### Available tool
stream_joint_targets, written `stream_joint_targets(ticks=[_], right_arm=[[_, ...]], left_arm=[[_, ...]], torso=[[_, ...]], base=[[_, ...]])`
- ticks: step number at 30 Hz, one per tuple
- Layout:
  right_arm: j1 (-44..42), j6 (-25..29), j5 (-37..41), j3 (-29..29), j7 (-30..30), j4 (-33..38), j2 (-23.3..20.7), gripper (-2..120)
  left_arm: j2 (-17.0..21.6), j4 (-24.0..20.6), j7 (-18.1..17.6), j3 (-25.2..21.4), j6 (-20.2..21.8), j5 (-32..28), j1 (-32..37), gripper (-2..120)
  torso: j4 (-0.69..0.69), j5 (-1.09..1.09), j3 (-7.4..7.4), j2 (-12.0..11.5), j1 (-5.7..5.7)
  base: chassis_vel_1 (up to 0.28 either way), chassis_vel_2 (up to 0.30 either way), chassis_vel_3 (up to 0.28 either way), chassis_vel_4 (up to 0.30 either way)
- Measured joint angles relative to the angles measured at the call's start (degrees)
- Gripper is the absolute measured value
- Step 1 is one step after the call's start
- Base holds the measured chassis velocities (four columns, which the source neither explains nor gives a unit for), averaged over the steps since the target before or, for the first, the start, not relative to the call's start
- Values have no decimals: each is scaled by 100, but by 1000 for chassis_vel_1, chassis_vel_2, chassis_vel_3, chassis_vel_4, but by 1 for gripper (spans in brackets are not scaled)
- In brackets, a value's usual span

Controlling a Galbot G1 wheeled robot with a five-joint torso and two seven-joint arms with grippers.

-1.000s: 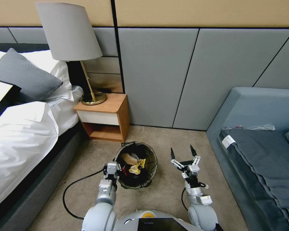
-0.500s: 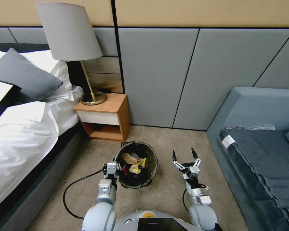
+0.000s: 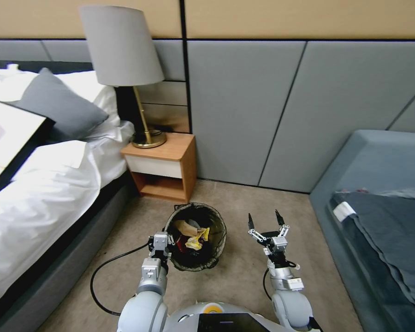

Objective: Pick up the trash bin, then pick up the garbage from the floor and place it into the trash bin.

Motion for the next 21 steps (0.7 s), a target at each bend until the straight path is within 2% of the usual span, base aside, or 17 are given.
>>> stream_joint_targets(ticks=[21], right_arm=[[226,-90,197,107,-153,-37,-19,100]], left_arm=[[-11,-36,3,-14,-6,19,36,0]], torso=[[0,0,0,0,1]], base=[[118,129,126,114]])
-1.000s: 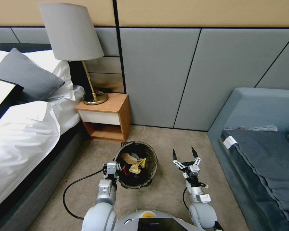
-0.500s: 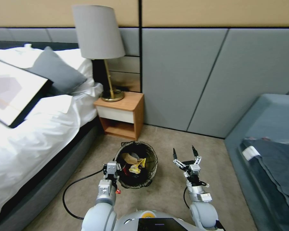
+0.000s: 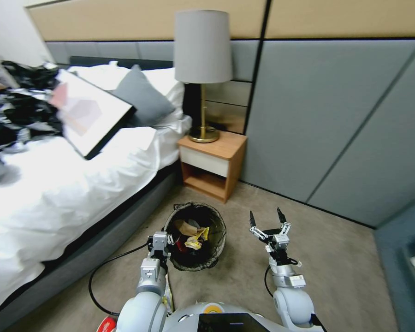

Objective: Pick up the trash bin, then pick up the garbage from the floor and place it into the trash bin.

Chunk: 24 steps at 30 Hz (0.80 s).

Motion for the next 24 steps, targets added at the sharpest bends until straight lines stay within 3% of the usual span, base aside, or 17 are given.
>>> stream_joint_targets(ticks=[13,24], right_arm=[[146,-85,82,80,-86,9,-56,100],[171,-77,82,74,-123,-9,-53,100]], left_arm=[[-19,30,-17,3,-65,21,17,0],[-19,29,-15,-1,-80,41,19,0]], torso=[[1,0,0,0,0],[-3,0,0,0,-1]], base=[[129,125,115,119],[28,34,30,28]])
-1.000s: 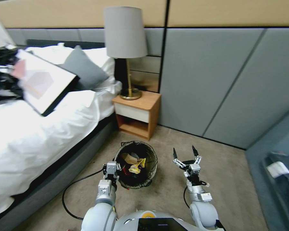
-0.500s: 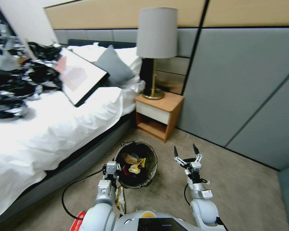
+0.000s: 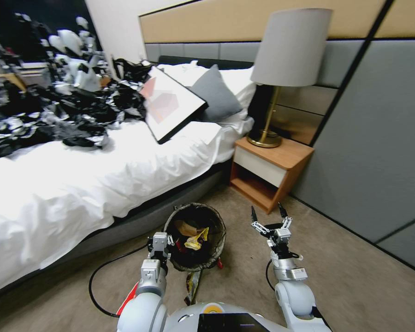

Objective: Pick up the trash bin, then pick up the garbage from the floor and place it into the trash bin.

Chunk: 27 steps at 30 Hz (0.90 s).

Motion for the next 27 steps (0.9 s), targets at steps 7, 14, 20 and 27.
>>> stream_joint_targets(ticks=[7,14,20,27], right_arm=[[-27,27,-21,-10,-22,-8,12,100],[-21,40,-35,-5,-58,-16,18,100],[-6,35,-54,-10,-89,-17,12,100],[-8,29,-82,-29,-99,-24,13,100]], left_arm=[[-8,-13,0,2,-3,13,13,0],[-1,-35,-1,-11,-3,5,13,0],[4,-38,-24,-6,-3,-53,3,0],[11,-45,-25,-8,-3,-69,-5,0]], torso=[[2,0,0,0,0],[2,0,0,0,0],[3,0,0,0,0],[2,0,0,0,0]], base=[[0,0,0,0],[0,0,0,0],[0,0,0,0],[0,0,0,0]])
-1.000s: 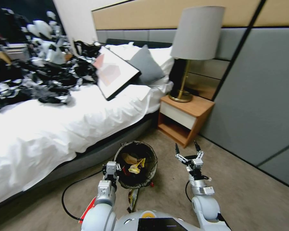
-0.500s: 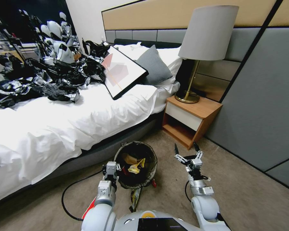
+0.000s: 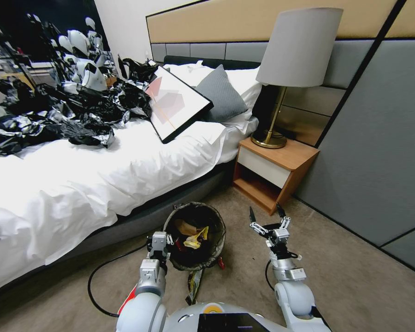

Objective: Pick up the trash bin, then pick up the garbage from the floor and place it into the trash bin.

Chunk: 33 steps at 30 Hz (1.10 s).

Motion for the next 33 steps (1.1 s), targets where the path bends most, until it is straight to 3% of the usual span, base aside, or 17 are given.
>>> stream_joint_targets(ticks=[15,33], right_arm=[[33,-72,-4,-6,-15,61,-35,100],[132,-161,50,-39,-64,26,-67,100]], left_arm=[[6,-23,10,9,3,5,10,0],[1,-20,25,-1,2,27,20,0]], torso=[[1,0,0,0,0],[1,0,0,0,0]], base=[[24,29,25,27],[116,110,107,114]])
